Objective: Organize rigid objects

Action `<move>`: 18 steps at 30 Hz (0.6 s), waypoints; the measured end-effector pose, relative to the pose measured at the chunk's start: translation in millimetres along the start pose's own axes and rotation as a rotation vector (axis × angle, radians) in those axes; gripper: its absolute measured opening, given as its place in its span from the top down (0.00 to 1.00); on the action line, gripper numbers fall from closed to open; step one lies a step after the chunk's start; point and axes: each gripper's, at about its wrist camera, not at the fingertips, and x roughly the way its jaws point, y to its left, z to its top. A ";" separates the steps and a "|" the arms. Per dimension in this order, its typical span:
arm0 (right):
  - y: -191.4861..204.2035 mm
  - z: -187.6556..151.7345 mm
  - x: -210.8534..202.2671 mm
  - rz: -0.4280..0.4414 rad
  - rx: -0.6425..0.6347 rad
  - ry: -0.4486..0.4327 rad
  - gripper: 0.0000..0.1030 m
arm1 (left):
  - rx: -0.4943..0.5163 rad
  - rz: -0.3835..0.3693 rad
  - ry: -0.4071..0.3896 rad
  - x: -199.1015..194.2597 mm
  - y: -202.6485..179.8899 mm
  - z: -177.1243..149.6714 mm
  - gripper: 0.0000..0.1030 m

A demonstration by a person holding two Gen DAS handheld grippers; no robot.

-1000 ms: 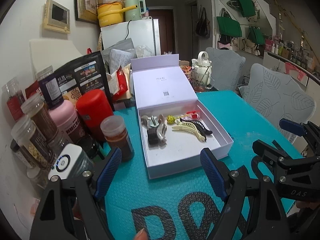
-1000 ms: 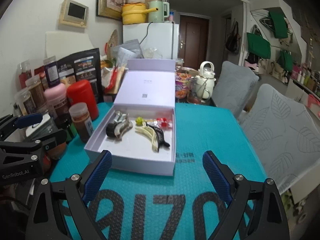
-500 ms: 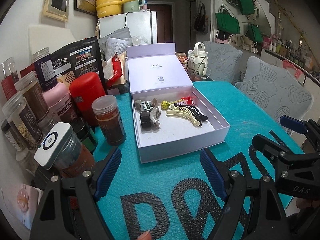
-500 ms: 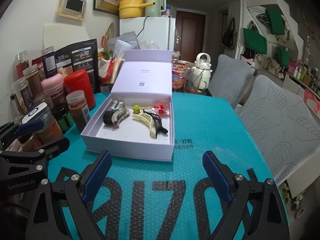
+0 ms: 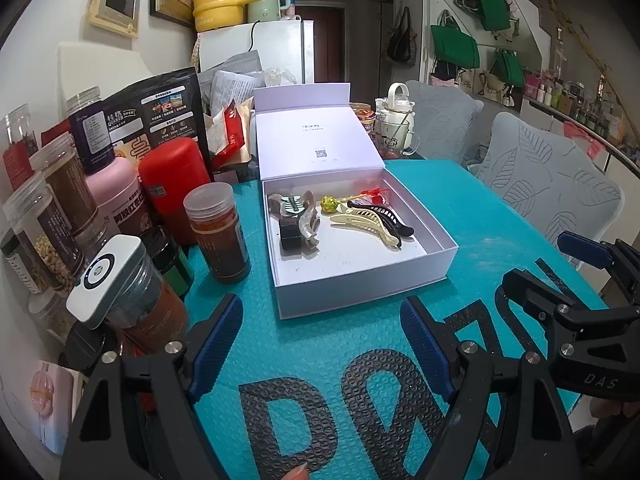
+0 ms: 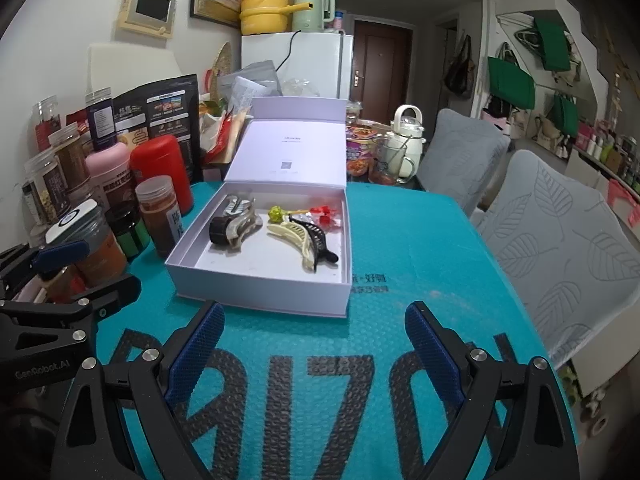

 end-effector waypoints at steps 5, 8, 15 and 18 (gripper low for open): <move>2.5 -0.6 -1.9 0.002 -0.006 -0.002 0.10 | 0.004 0.000 -0.002 -1.2 1.1 -1.3 0.21; 4.0 -0.7 -3.2 0.002 -0.011 -0.004 0.10 | 0.005 -0.002 0.001 -1.0 1.8 -1.7 0.21; 5.1 -1.9 -2.9 0.003 -0.011 0.002 0.10 | 0.004 -0.008 0.006 -1.1 2.3 -3.3 0.21; 4.9 -2.6 -2.2 0.002 -0.011 0.004 0.10 | 0.005 -0.007 0.005 -1.5 2.2 -3.7 0.21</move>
